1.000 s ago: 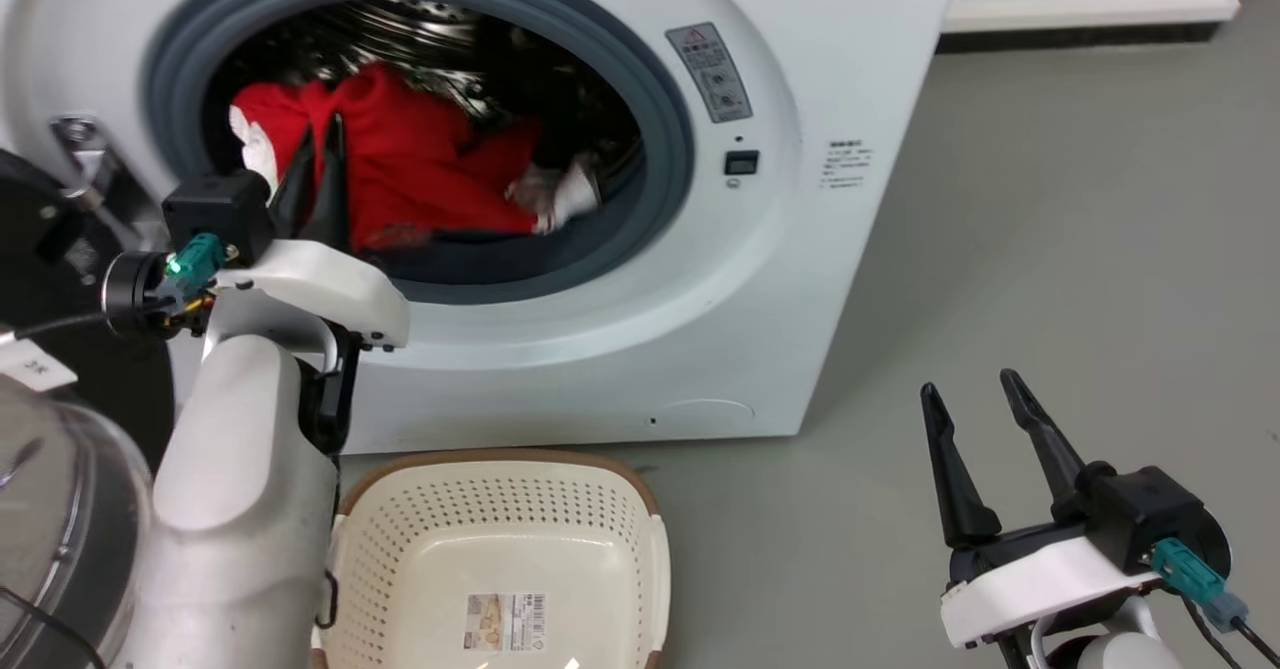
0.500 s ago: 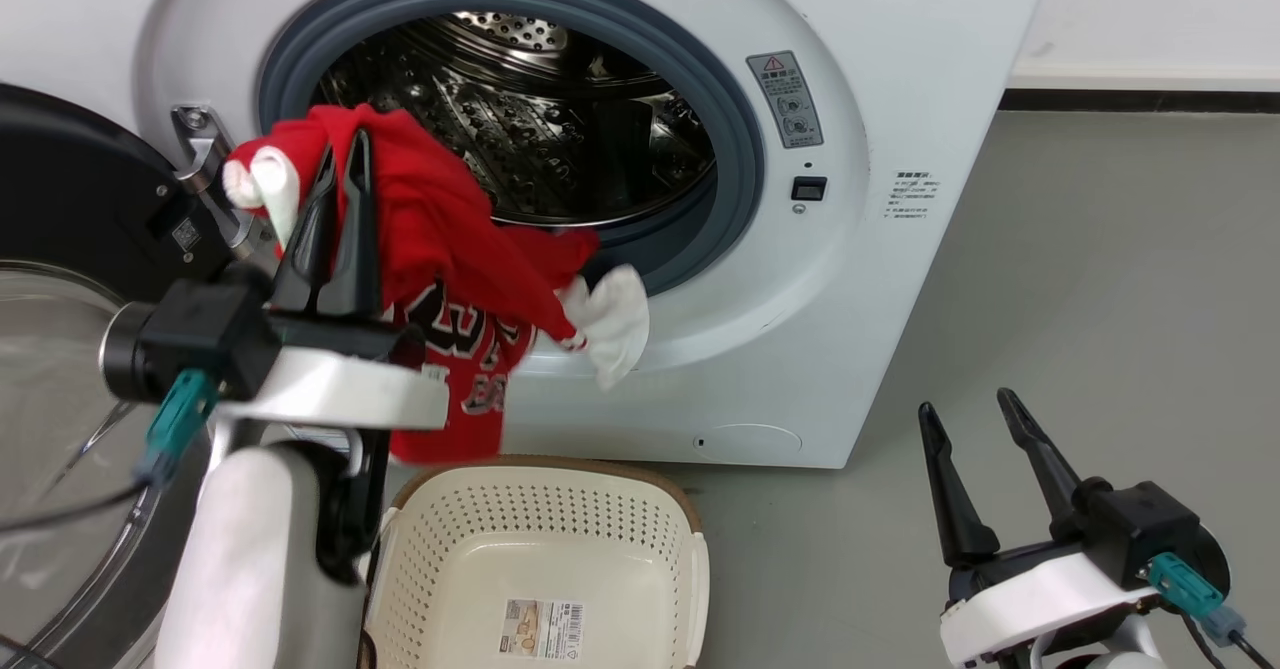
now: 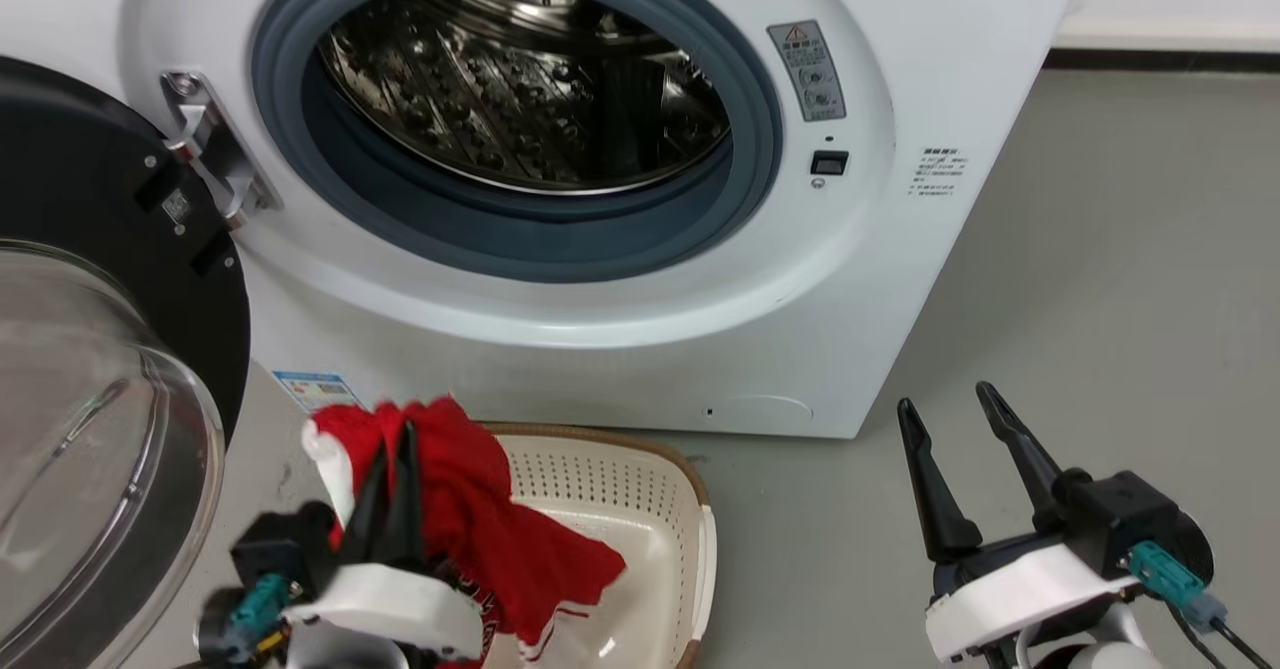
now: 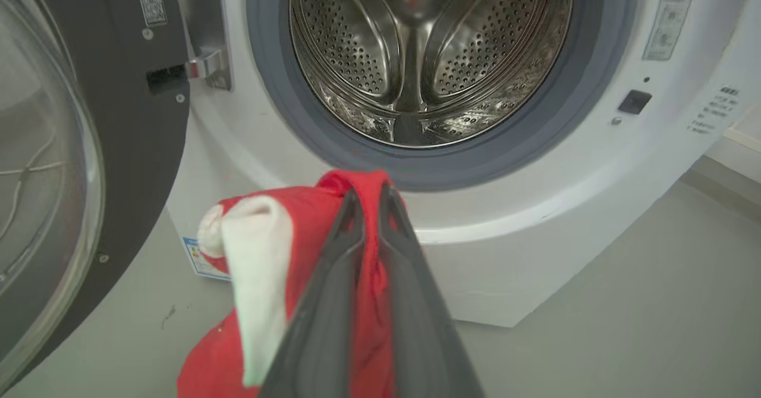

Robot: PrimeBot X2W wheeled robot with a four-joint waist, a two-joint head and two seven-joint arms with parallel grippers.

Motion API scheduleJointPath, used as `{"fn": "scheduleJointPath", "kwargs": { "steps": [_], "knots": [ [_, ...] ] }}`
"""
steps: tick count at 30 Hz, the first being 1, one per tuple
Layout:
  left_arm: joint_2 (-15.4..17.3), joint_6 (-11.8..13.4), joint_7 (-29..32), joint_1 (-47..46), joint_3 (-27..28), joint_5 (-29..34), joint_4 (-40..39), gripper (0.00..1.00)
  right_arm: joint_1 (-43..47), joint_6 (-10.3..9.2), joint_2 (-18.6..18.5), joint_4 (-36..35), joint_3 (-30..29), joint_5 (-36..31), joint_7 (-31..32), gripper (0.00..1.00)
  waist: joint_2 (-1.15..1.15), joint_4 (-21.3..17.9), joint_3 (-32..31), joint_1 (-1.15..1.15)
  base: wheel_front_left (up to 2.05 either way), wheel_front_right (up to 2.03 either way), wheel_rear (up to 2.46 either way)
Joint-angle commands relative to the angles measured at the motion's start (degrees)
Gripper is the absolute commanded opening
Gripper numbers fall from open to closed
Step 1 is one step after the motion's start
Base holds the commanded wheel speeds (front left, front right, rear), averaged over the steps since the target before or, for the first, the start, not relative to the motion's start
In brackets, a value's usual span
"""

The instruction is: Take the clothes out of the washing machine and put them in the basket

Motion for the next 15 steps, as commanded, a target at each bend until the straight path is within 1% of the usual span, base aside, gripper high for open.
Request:
{"fn": "scheduleJointPath", "kwargs": {
  "steps": [1, 9, 10, 12, 13, 14, 15],
  "knots": [
    [-0.5, 0.1, -1.7, -0.4, -0.2, -1.3, 5.0, 0.00, -1.2, -0.03, 0.0, -0.3, 0.3, -0.6, 0.2, 1.00, 0.00, 0.0, 1.9, 0.00, 0.00, 0.00, 0.00],
    [-1.2, -1.7, -6.5, -10.3, -2.1, -4.2, 28.7, 0.00, -4.8, -0.04, 0.0, -1.7, 1.1, -1.8, 1.0, 1.00, 0.00, -0.8, 10.4, 0.00, 0.00, 0.00, 0.00],
    [-1.2, -1.7, -6.5, -10.3, -2.1, -4.2, 28.7, 0.00, -4.8, -0.04, 0.0, -1.7, 1.1, -1.8, 1.0, 1.00, 0.00, -0.8, 10.4, 0.00, 0.00, 0.00, 0.00],
    [-1.2, -2.2, -7.1, -13.6, -2.5, -4.6, 34.4, 0.00, -5.7, -0.03, 0.0, -2.1, 1.4, -2.2, 1.0, 1.00, 0.00, -1.2, 12.8, 0.00, 0.00, 0.00, 0.00],
    [-1.3, -2.5, -7.5, -17.1, -3.0, -5.0, 40.0, 0.00, -6.7, -0.04, 0.0, -2.6, 1.5, -2.5, 1.1, 1.00, 0.00, -1.5, 15.5, 0.00, 0.00, 0.00, 0.00],
    [-1.3, -2.5, -7.5, -17.1, -3.0, -5.0, 40.0, 0.00, -6.7, -0.04, 0.0, -2.6, 1.5, -2.5, 1.1, 1.00, 0.00, -1.5, 15.5, 0.00, 0.00, 0.00, 0.00],
    [-1.4, -2.8, -7.5, -18.7, -3.2, -5.1, 42.6, 0.00, -7.3, -0.03, 0.0, -2.8, 1.6, -2.7, 1.1, 1.00, 0.00, -1.6, 16.7, 0.00, 0.00, 0.00, 0.00]
  ]
}}
